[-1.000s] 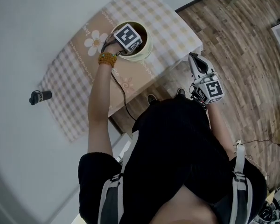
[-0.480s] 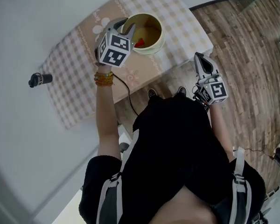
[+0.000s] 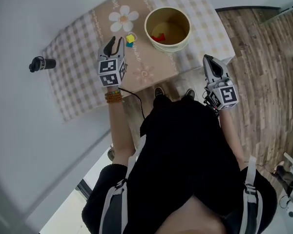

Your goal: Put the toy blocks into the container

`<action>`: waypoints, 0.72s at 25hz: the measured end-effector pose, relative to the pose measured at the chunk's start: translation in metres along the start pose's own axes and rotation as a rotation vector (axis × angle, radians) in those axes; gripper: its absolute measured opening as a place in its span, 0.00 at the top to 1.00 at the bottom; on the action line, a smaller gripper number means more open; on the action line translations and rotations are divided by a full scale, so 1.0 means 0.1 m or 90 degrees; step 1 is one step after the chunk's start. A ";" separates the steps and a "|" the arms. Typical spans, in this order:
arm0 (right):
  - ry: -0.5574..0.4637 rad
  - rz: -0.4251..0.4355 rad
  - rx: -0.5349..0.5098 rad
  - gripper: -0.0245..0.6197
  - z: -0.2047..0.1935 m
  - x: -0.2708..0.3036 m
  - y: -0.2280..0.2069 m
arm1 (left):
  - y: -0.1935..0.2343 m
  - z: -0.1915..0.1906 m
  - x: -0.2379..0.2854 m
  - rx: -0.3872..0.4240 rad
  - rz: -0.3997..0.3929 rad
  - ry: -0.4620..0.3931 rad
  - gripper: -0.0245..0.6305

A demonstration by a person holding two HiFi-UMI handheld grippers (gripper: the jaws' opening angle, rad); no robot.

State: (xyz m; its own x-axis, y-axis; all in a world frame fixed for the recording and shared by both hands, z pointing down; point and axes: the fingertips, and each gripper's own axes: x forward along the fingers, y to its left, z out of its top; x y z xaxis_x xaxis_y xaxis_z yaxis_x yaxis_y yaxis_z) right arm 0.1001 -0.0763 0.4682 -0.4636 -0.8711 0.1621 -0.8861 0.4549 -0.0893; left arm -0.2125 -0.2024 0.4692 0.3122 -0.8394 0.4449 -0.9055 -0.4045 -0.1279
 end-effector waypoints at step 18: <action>0.035 -0.036 -0.015 0.95 -0.07 0.12 0.25 | 0.06 -1.22 0.76 -0.012 -0.057 0.128 0.65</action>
State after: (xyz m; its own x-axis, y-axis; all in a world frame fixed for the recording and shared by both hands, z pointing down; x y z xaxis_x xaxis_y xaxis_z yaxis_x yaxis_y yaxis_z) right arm 0.0725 -0.0738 0.4750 -0.4123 -0.8841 0.2202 -0.9101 0.4107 -0.0551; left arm -0.2291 -0.2241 0.6107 0.3303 -0.7104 0.6215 -0.8823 -0.4662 -0.0640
